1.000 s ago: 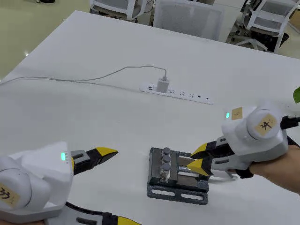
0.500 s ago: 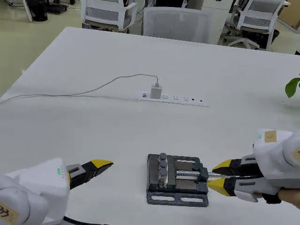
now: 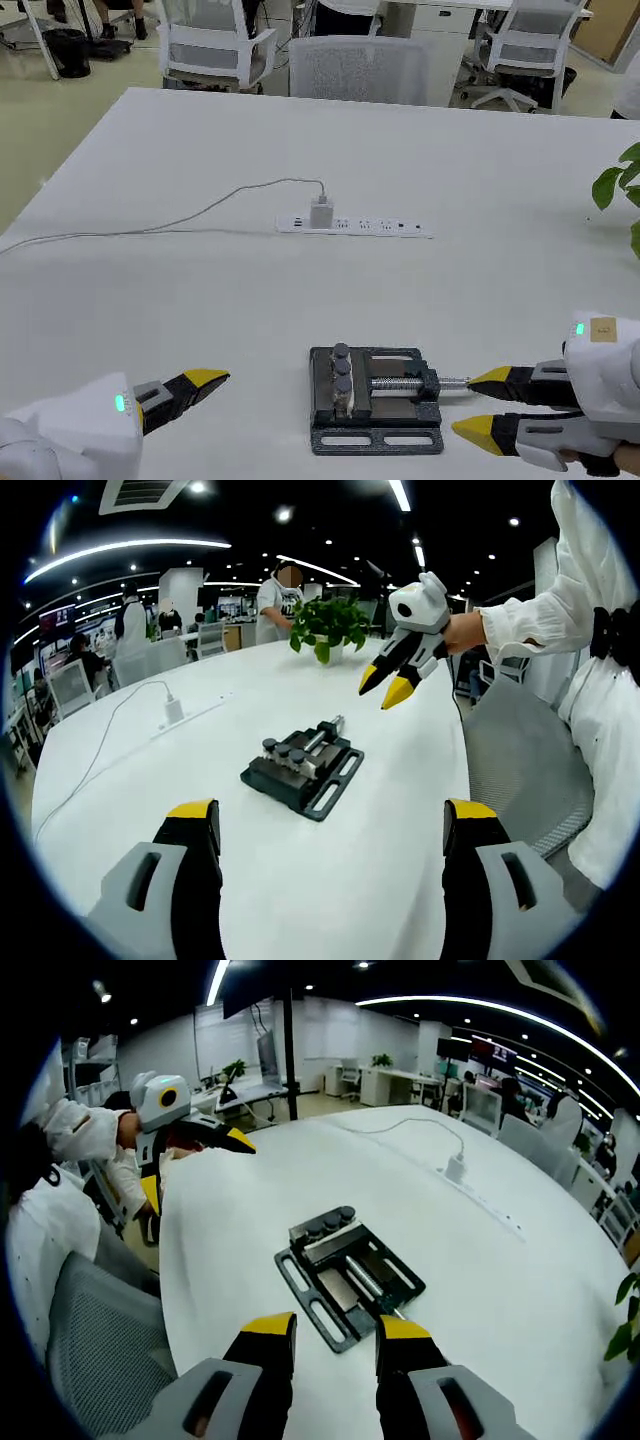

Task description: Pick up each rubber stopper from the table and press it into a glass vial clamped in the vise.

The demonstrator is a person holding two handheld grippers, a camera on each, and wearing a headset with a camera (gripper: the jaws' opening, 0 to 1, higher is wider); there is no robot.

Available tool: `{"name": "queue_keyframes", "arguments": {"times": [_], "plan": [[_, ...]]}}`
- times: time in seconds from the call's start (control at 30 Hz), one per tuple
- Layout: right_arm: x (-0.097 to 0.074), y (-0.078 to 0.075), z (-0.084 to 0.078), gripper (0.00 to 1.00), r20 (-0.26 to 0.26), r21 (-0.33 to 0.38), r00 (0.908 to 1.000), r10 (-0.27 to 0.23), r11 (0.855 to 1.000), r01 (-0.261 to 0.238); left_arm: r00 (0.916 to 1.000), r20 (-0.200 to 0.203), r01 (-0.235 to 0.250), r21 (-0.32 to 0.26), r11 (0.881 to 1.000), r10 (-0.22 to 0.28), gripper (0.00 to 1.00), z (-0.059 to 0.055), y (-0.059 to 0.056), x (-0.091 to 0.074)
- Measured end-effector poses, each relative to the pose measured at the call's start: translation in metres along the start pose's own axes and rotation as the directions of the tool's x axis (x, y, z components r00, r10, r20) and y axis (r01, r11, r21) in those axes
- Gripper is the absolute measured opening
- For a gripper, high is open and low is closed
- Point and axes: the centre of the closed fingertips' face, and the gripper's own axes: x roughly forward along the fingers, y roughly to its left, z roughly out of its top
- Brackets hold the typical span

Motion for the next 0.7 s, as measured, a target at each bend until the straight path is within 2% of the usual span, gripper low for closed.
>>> {"name": "queue_keyframes", "arguments": {"times": [0.33, 0.7], "plan": [[-0.008, 0.001, -0.014, 0.38, 0.034, 0.027, 0.9994, -0.012, 1.000, 0.011, 0.9998, 0.002, -0.020, -0.007, 1.000, 0.020, 0.94, -0.001, 0.005, -0.001], [-0.011, 0.006, -0.017, 0.54, 0.076, 0.019, 0.9971, -0.009, 1.000, 0.008, 0.9997, 0.002, -0.025, -0.010, 1.000, 0.025, 0.97, -0.001, 0.006, 0.000]]}}
